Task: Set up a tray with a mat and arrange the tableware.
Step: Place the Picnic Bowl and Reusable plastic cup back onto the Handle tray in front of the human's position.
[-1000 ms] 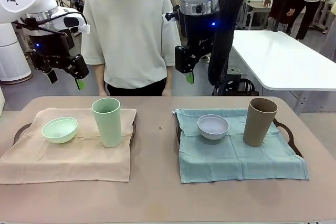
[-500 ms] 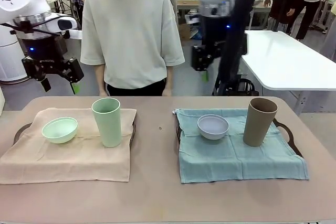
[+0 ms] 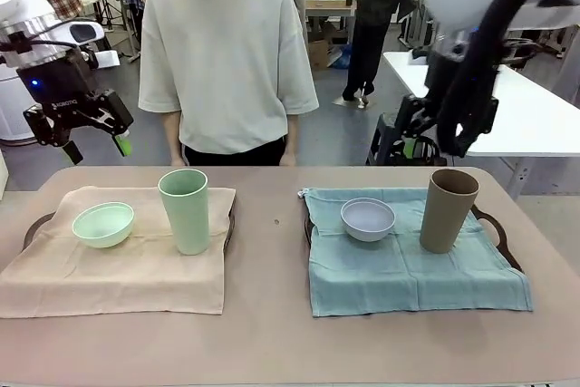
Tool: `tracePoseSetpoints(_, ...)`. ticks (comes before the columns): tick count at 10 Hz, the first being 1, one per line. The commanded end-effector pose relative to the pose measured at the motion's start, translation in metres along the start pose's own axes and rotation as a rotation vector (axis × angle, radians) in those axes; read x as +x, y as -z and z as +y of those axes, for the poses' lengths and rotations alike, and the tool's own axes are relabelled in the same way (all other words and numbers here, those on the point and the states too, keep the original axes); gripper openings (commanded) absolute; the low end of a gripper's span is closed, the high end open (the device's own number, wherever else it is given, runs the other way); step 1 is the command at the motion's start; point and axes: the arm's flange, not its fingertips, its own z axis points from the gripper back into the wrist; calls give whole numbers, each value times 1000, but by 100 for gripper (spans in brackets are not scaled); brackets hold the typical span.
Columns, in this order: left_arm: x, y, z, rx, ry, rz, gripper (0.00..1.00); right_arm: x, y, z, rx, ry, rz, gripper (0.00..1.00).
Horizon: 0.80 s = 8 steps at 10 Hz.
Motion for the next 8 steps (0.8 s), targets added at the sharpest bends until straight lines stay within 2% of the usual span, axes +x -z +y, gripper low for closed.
tracePoseSetpoints(1, 1, -25, 32, -203, 21, 4, 100, -34, -33, -60, 265, -92, -98, 100)
tracePoseSetpoints(4, -6, -58, 97, -396, -36, -40, 100, -70, -66, -146, 545, -33, -195, 100)
tracePoseSetpoints(6, -20, -72, 150, -528, -82, -68, 100, -98, -66, -207, 715, 30, -203, 100)
tracePoseSetpoints(7, -28, -76, 172, -555, -117, -91, 100, -108, -60, -228, 751, 63, -186, 100)
tracePoseSetpoints(8, -44, -75, 170, -400, -23, -146, 100, -110, -55, -221, 505, 93, -67, 100)
